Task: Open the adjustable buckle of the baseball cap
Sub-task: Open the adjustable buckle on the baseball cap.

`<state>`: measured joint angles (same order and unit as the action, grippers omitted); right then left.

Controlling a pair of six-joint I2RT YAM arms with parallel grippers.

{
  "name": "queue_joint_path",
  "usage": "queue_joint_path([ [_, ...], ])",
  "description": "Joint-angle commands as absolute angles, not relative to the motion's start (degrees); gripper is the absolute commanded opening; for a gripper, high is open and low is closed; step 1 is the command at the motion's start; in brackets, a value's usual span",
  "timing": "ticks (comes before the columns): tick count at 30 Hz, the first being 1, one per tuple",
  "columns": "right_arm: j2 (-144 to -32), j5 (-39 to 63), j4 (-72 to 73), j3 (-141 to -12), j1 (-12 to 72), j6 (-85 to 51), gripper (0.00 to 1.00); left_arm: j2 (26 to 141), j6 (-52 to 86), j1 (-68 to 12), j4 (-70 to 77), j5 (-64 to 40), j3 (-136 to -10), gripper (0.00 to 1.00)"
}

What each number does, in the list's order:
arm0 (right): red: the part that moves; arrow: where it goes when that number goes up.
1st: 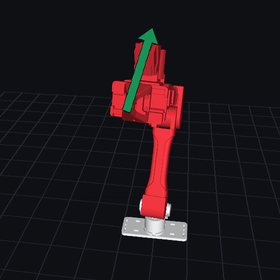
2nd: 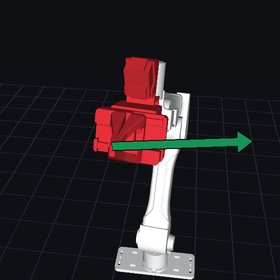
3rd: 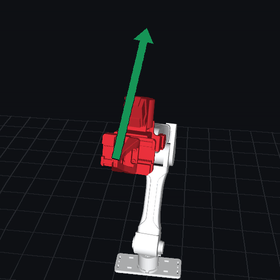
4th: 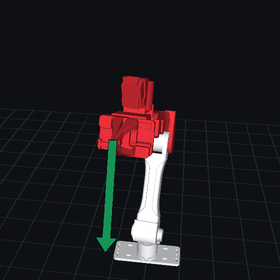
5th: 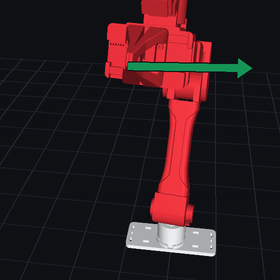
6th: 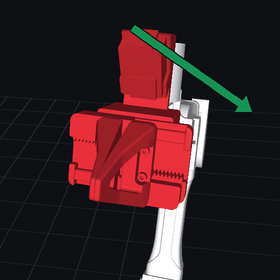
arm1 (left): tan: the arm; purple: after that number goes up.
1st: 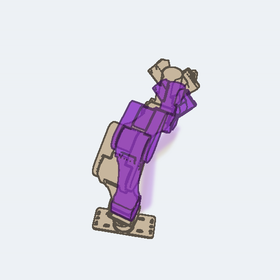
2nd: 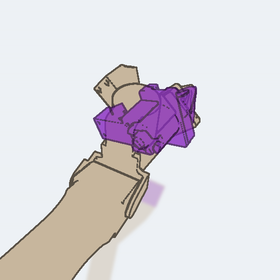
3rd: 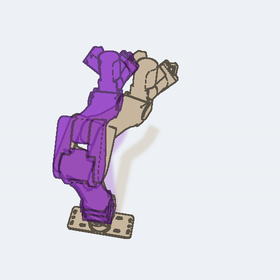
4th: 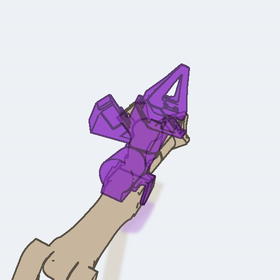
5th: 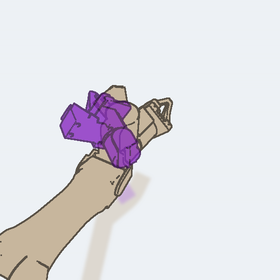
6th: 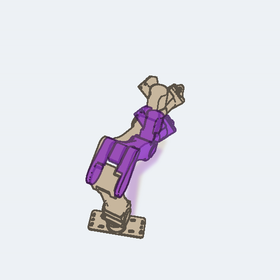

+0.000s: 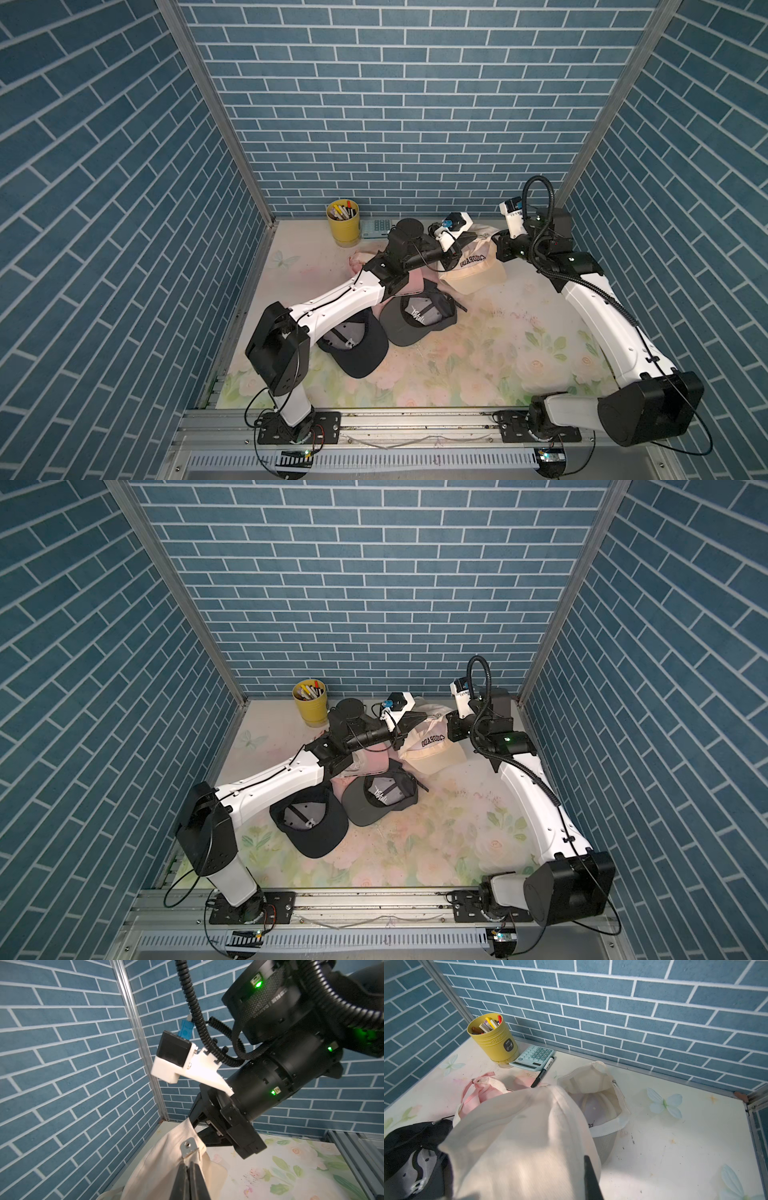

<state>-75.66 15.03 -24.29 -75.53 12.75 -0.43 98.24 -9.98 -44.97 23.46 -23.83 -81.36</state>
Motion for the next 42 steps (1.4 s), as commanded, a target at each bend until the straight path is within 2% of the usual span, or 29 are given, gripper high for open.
queue_joint_path([
  [1,-76.8,10.5,-27.6,-78.9,11.7,-8.5,0.00,97.1,-9.4,-44.8,26.5,-17.7,-81.3,0.08],
  [4,-78.0,10.1,-30.9,-81.7,12.1,-9.5,0.00,97.9,-8.6,-45.0,27.2,-13.5,-82.3,0.46],
  [6,-78.1,9.4,-31.5,-82.3,12.6,-9.3,0.00,97.6,-8.7,-45.4,28.6,-10.4,-82.2,0.61],
  [7,-78.0,9.1,-31.5,-82.5,12.8,-9.3,0.00,97.4,-8.9,-45.7,29.3,-9.0,-82.1,0.63],
  [13,-79.5,8.2,-34.7,-86.1,13.1,-12.6,0.00,96.8,-15.0,-49.6,24.6,-3.3,-83.0,0.64],
  [18,-79.8,8.5,-34.8,-87.5,13.2,-17.5,0.00,96.3,-16.4,-53.1,26.3,1.2,-78.8,0.56],
  [26,-79.3,8.7,-34.5,-88.2,14.8,-19.1,0.00,100.0,-13.6,-54.0,28.9,5.6,-79.2,0.61],
  [42,-78.6,9.8,-35.0,-89.2,16.5,-19.4,0.00,106.5,-10.9,-52.7,30.5,0.6,-83.7,0.55],
])
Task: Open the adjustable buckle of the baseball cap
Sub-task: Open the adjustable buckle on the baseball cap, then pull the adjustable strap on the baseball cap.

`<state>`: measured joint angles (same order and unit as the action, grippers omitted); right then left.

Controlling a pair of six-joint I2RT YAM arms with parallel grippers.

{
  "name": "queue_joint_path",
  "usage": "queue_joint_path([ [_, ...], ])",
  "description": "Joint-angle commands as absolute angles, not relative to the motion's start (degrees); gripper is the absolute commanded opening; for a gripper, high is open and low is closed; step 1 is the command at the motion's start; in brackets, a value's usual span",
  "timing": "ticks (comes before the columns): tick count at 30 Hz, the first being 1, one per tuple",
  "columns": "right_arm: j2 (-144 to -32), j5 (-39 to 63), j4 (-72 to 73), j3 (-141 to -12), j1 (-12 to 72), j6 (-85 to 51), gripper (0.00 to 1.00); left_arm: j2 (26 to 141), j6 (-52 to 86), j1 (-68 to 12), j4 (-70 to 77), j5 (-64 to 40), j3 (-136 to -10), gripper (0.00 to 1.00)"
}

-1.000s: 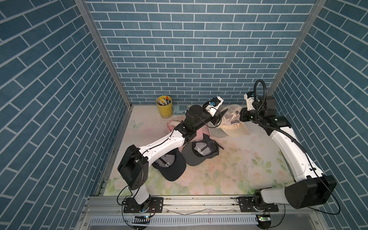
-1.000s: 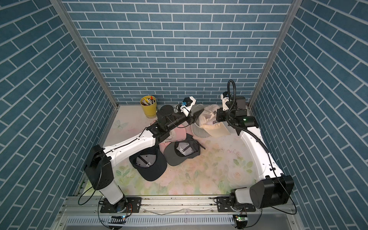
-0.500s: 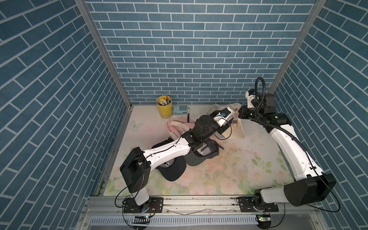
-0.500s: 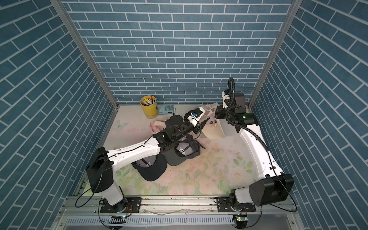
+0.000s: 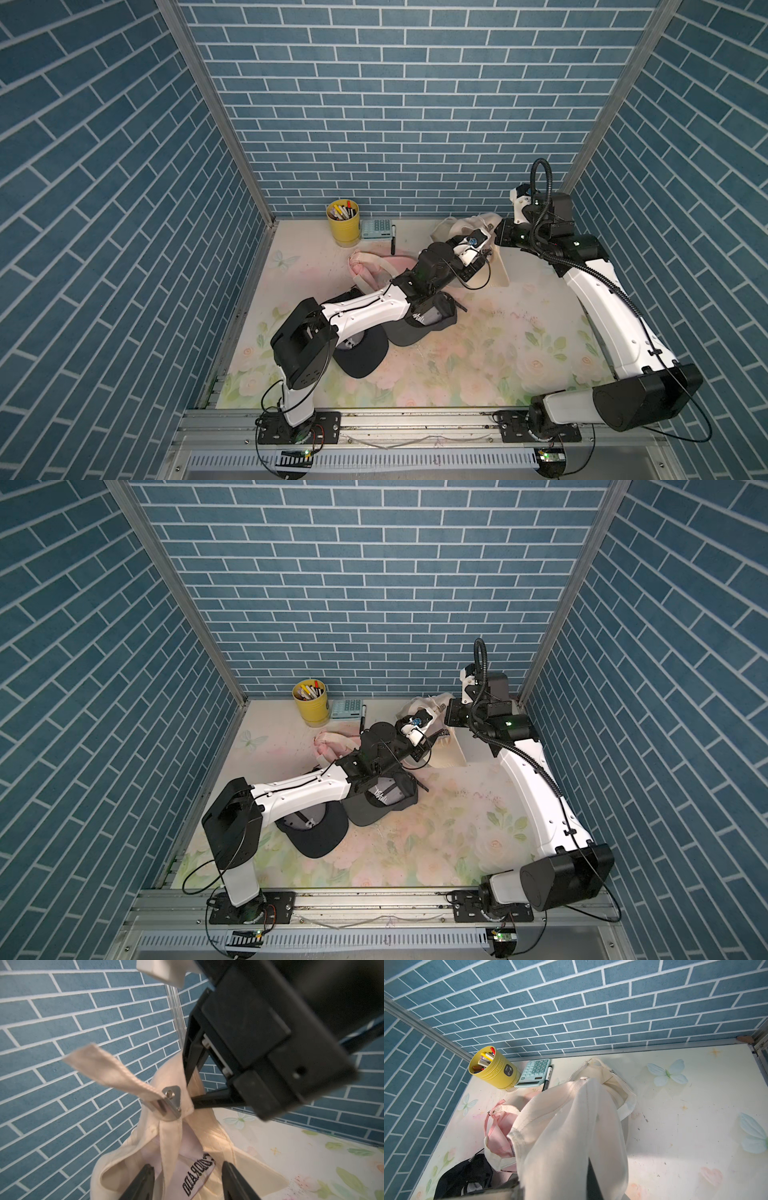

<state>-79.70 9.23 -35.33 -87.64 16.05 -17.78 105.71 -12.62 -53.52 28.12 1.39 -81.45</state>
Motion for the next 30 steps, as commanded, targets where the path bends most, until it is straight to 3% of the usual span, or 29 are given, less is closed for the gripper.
queue_joint_path([
  [1,-78.6,10.1,-34.8,-88.9,16.7,-19.2,0.00,106.7,-10.6,-52.5,30.5,0.4,-84.4,0.55],
  [4,-78.4,10.8,-34.1,-88.2,17.0,-18.7,0.00,107.6,-10.5,-52.2,29.9,-0.3,-86.2,0.50],
  [12,-77.6,11.8,-32.3,-86.2,17.1,-17.7,0.00,108.0,-9.6,-51.6,28.5,-3.3,-87.4,0.12],
  [17,-77.3,12.0,-31.8,-85.6,17.1,-16.5,0.00,106.6,-9.0,-51.2,28.0,-5.1,-86.6,0.00],
  [23,-74.6,13.3,-29.3,-81.8,17.1,-7.5,0.00,104.0,-10.4,-51.1,26.8,-4.5,-85.6,0.00],
  [27,-71.6,16.0,-28.3,-78.8,17.1,2.7,0.16,102.3,-12.6,-51.2,25.1,-2.5,-85.6,0.00],
  [30,-68.5,16.5,-25.8,-75.2,17.1,9.3,0.22,101.4,-14.0,-51.2,23.9,-1.6,-85.9,0.00],
])
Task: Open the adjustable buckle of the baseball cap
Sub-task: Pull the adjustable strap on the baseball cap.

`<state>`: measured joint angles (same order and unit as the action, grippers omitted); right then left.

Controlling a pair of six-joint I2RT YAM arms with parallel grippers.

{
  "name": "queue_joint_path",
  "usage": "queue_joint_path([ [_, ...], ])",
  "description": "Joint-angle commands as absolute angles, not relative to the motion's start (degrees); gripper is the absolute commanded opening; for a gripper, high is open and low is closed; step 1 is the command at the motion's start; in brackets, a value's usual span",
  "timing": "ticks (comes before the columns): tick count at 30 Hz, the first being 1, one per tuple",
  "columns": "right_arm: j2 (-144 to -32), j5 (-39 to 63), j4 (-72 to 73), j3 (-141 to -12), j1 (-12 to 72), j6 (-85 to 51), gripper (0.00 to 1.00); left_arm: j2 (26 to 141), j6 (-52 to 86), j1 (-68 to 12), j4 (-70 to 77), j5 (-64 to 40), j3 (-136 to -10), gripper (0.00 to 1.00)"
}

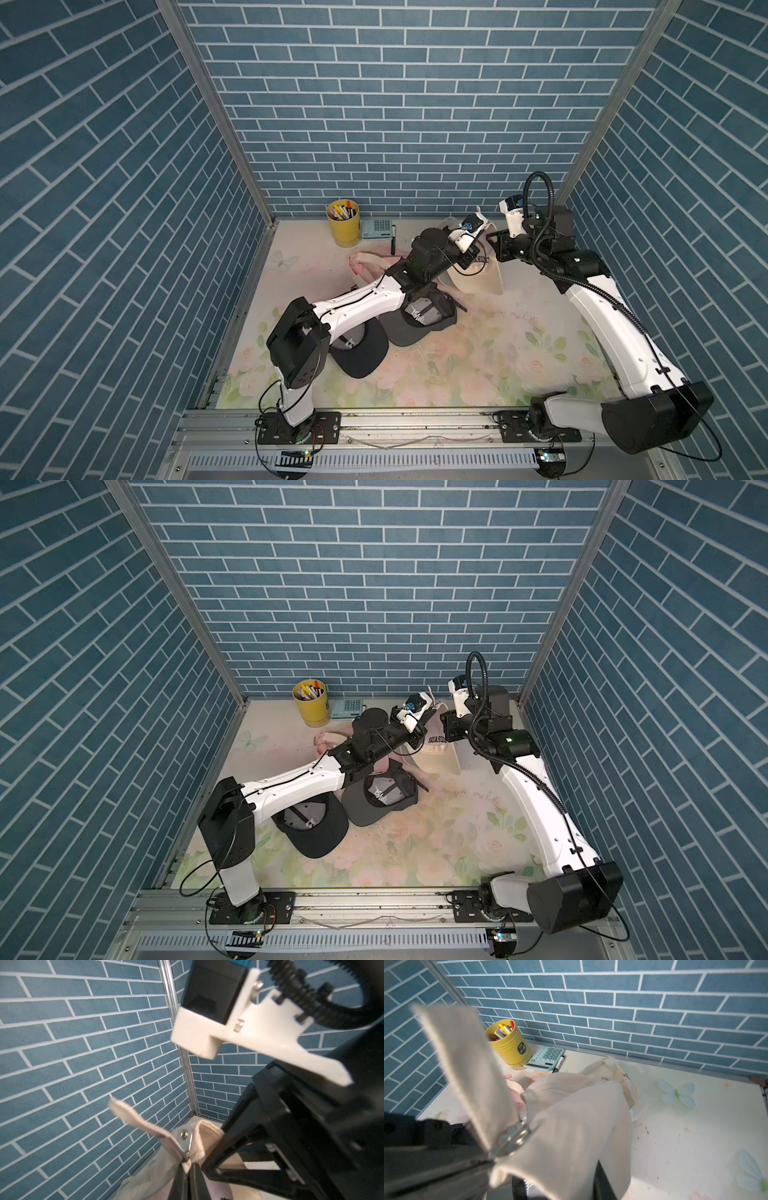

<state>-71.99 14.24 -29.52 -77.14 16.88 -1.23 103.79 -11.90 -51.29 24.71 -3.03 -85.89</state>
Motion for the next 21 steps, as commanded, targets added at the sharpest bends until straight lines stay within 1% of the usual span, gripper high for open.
queue_joint_path([
  [1,-67.5,16.3,-24.4,-73.9,17.1,11.2,0.24,101.2,-14.4,-51.2,23.6,-1.4,-86.1,0.00],
  [3,-65.1,16.3,-20.8,-70.7,17.1,15.2,0.29,101.2,-15.3,-51.2,22.2,-0.8,-86.6,0.00],
  [4,-63.8,15.6,-18.4,-69.0,17.1,16.3,0.34,101.2,-15.7,-51.2,21.6,-0.3,-86.7,0.00],
  [5,-63.0,14.9,-16.3,-67.7,17.1,17.4,0.35,101.0,-15.8,-51.2,21.3,-0.2,-86.7,0.00],
  [10,-63.3,16.9,-18.5,-69.1,17.1,23.4,0.35,100.3,-16.0,-51.4,21.4,-0.9,-85.6,0.00],
  [13,-63.7,18.4,-15.8,-68.8,17.1,23.8,0.34,100.4,-17.2,-51.8,20.5,-1.0,-85.8,0.00],
  [16,-63.9,20.6,-13.6,-67.4,17.1,27.5,0.33,100.4,-17.7,-52.0,19.6,-1.6,-86.1,0.00],
  [21,-64.3,19.7,-10.3,-65.5,17.2,32.4,0.31,100.6,-17.9,-52.2,18.5,-2.7,-86.9,0.00],
])
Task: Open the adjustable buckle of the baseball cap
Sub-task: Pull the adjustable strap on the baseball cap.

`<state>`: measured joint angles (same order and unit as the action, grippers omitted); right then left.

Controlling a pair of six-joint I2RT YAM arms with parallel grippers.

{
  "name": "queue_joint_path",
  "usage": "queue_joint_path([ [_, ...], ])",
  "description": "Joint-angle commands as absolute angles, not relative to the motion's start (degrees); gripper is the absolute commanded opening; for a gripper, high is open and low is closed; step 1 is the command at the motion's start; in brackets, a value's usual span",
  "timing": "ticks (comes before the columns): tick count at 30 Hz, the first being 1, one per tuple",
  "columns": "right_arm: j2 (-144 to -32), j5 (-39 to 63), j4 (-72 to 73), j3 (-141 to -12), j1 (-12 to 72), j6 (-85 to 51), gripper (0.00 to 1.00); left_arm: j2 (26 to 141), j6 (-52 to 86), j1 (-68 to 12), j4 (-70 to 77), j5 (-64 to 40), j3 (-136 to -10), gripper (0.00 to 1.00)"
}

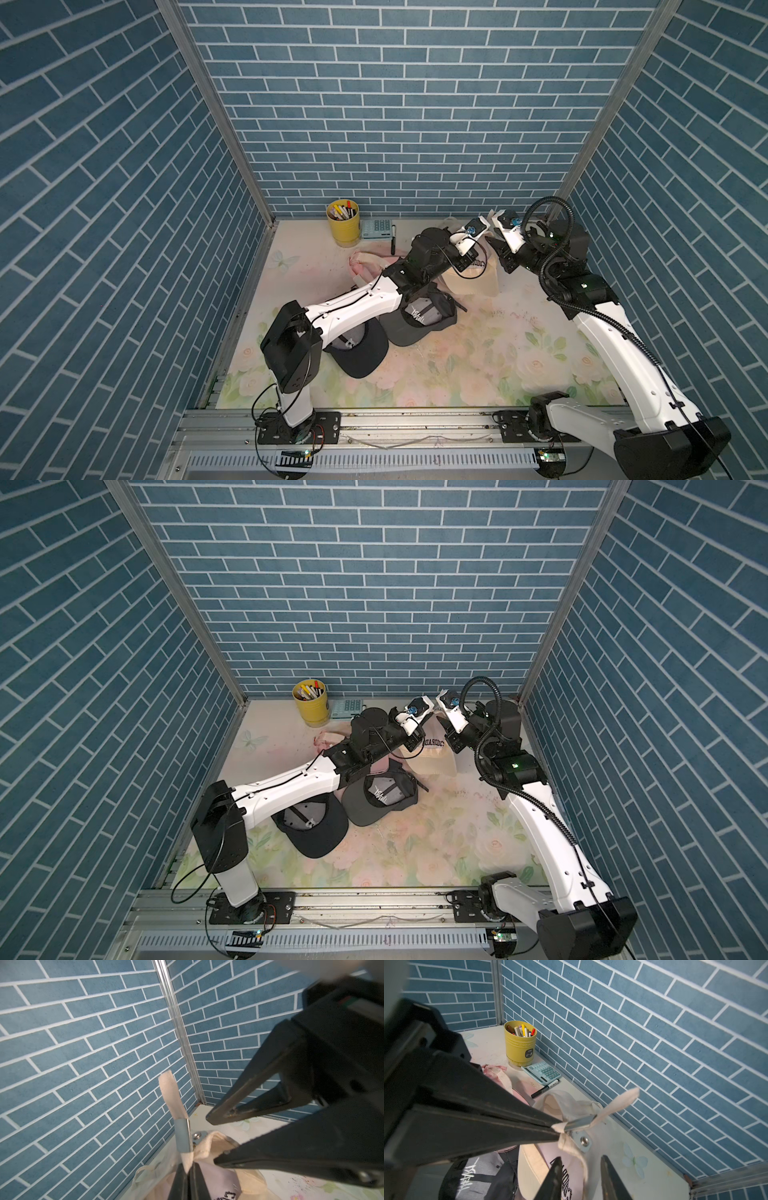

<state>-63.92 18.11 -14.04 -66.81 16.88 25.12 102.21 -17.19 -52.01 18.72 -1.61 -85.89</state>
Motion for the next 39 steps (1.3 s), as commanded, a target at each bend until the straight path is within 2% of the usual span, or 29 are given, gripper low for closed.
queue_joint_path([
  [1,-64.4,19.9,-10.6,-65.3,17.1,34.2,0.30,100.5,-18.0,-52.2,18.4,-3.0,-86.9,0.00],
  [9,-65.3,21.6,-12.7,-65.0,17.1,42.3,0.24,100.3,-18.5,-52.2,17.6,-4.6,-87.6,0.00],
  [20,-64.9,23.5,-14.2,-64.4,17.6,47.1,0.24,101.7,-18.2,-52.2,16.1,-6.3,-89.9,0.00],
  [27,-64.9,24.3,-11.4,-62.5,17.6,45.7,0.15,101.7,-17.0,-52.2,17.4,-7.8,-90.6,0.00],
  [34,-64.6,27.3,-10.1,-61.4,17.5,42.9,0.17,100.8,-16.7,-52.0,18.1,-10.2,-89.6,0.00],
  [39,-63.6,27.7,-9.7,-60.3,17.5,42.3,0.12,99.8,-16.4,-51.6,18.4,-11.5,-88.6,0.00],
])
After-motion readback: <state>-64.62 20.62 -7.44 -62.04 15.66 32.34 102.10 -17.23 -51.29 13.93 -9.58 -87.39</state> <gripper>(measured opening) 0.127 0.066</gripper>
